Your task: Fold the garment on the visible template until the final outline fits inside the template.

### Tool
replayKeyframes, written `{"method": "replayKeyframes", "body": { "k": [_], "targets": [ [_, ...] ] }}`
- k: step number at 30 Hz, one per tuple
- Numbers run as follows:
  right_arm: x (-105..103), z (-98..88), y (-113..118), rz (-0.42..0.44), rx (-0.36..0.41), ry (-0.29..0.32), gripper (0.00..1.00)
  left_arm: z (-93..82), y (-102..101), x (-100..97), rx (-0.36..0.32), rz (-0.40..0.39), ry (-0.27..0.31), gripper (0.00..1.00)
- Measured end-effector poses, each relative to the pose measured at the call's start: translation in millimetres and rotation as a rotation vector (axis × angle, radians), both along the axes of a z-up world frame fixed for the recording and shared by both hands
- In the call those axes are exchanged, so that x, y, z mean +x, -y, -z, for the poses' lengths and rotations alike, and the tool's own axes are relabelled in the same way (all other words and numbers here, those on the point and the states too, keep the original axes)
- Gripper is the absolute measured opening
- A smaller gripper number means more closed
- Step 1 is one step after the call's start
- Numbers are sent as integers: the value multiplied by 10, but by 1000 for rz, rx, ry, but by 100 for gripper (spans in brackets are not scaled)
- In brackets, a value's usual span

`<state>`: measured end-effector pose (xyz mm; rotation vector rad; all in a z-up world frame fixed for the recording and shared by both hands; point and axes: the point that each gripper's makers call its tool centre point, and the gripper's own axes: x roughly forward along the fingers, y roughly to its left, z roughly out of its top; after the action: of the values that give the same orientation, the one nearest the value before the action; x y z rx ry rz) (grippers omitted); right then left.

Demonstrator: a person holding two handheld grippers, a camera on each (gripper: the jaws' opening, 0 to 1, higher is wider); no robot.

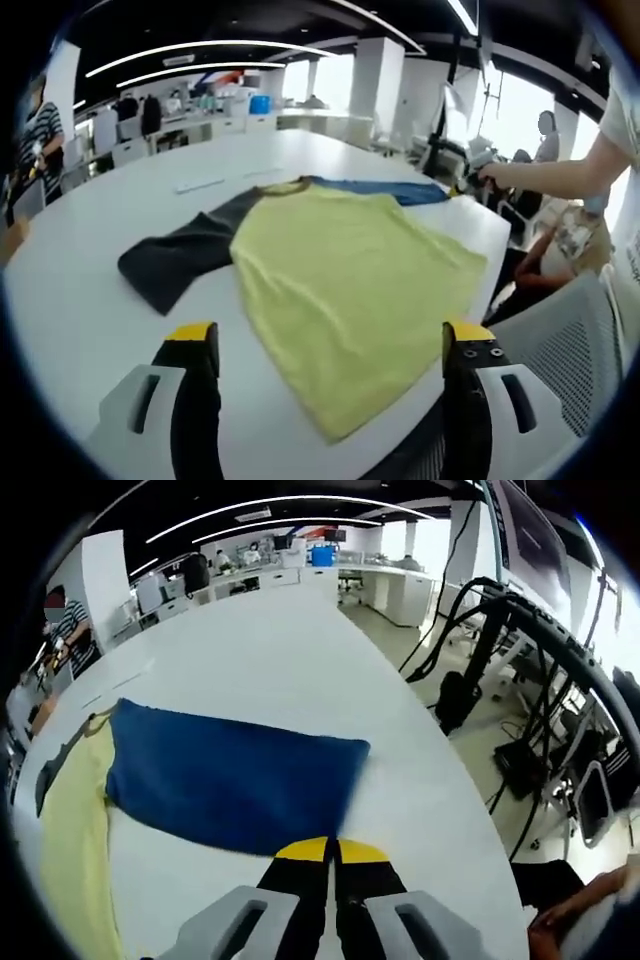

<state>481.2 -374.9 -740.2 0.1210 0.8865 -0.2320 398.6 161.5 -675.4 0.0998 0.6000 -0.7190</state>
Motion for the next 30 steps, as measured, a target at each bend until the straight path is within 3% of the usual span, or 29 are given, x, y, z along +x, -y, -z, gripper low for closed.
{"method": "replayKeyframes", "body": {
  "k": [5,9,18,30],
  "targets": [
    [-2,-37,-15,16,20,24,0,-11,-19,8,1,-5,4,89],
    [16,-8,-1,23,48,24,10,7,-32,-7,7,-1,0,89],
    [-35,27,-105,54,109,34,3,0,-40,-21,15,0,6,89],
    [-58,-72,-150,48,92,41,0,-2,-62,-38,20,-10,12,91]
  ]
}}
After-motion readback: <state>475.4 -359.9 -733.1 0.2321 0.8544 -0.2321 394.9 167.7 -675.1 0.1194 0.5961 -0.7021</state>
